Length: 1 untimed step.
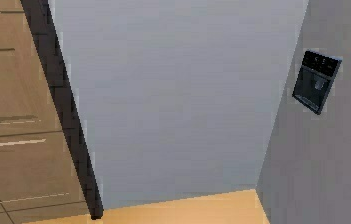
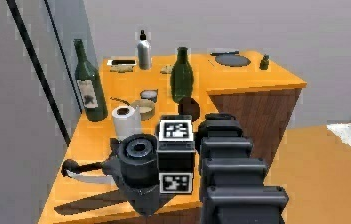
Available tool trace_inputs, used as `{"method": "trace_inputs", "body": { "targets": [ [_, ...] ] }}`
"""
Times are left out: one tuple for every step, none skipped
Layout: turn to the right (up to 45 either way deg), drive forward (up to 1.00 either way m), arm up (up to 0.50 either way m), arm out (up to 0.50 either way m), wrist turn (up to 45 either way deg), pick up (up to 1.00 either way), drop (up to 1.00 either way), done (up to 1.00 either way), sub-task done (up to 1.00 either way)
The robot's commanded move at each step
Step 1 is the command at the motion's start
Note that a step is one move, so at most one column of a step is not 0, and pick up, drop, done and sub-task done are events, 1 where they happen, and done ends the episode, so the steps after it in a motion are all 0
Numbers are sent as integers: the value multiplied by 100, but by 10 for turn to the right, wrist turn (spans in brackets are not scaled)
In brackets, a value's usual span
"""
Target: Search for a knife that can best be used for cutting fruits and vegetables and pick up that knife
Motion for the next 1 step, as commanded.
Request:
{"method": "trace_inputs", "body": {
  "targets": [
    [0,0,-16,0,0,0,0,0,0]
  ]
}}
